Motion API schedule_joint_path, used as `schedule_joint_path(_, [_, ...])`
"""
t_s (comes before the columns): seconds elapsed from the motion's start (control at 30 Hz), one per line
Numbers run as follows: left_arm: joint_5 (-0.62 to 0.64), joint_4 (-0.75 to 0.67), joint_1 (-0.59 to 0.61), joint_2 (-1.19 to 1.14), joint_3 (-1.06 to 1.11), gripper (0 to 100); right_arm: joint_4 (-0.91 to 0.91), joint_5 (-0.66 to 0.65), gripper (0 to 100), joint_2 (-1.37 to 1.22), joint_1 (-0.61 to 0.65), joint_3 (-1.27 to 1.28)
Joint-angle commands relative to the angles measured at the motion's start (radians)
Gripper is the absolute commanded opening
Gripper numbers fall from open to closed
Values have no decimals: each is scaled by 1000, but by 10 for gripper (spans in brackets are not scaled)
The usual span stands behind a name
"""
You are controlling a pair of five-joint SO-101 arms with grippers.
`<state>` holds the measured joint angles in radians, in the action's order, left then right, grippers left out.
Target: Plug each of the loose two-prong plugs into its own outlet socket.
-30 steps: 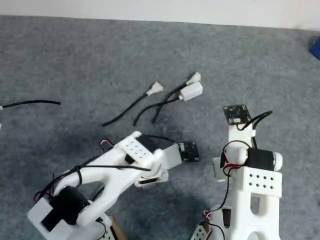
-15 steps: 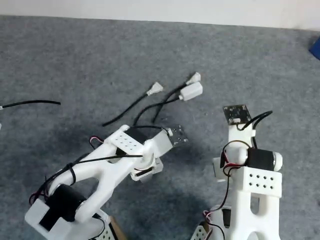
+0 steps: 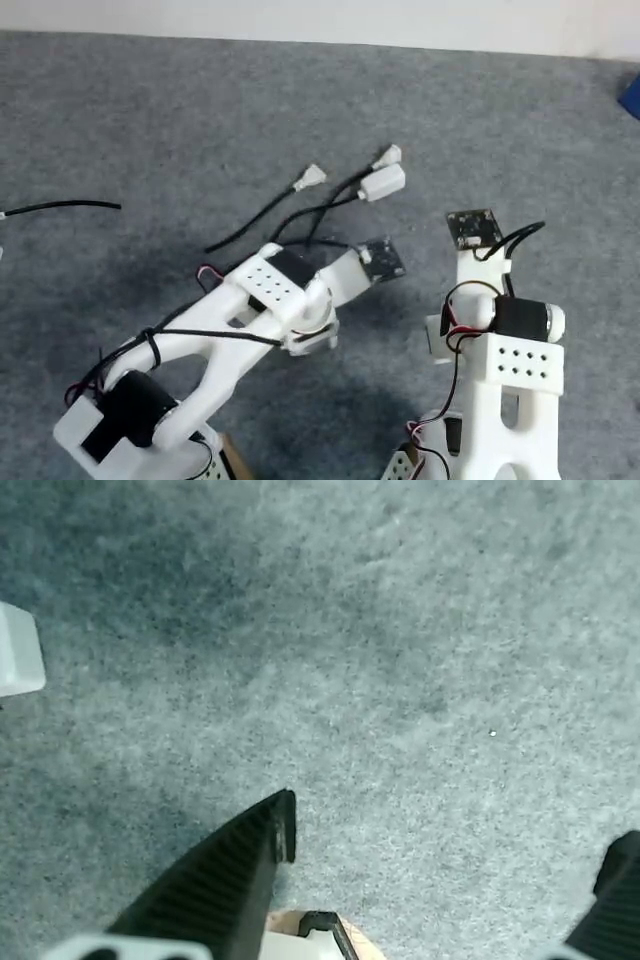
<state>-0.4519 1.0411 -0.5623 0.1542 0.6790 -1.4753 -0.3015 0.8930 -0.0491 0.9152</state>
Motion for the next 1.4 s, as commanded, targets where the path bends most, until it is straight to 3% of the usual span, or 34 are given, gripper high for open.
schedule_joint_path(0.0, [-6,-8,-4,1,-93,249,-8,-12,443,-12,7,-10])
schedule_joint_path(0.57, [0,272,-41,-354,-771,245,-4,-15,443,-12,2,-5])
schedule_joint_path(0.67, [68,301,79,-400,-908,245,-5,-14,443,-12,2,-5])
schedule_joint_path(0.83, [247,399,412,-490,-1067,245,-10,-11,443,-13,61,-13])
schedule_joint_path(0.97, [272,468,601,-535,-1087,245,-12,-6,443,-41,119,-77])
schedule_joint_path(1.1, [273,499,684,-556,-1004,245,-12,38,443,-262,125,-305])
schedule_joint_path(1.2, [350,462,711,-556,-929,247,-61,64,443,-544,197,-587])
schedule_joint_path(1.37, [493,298,737,-556,-800,248,-96,304,443,-1061,337,-1221])
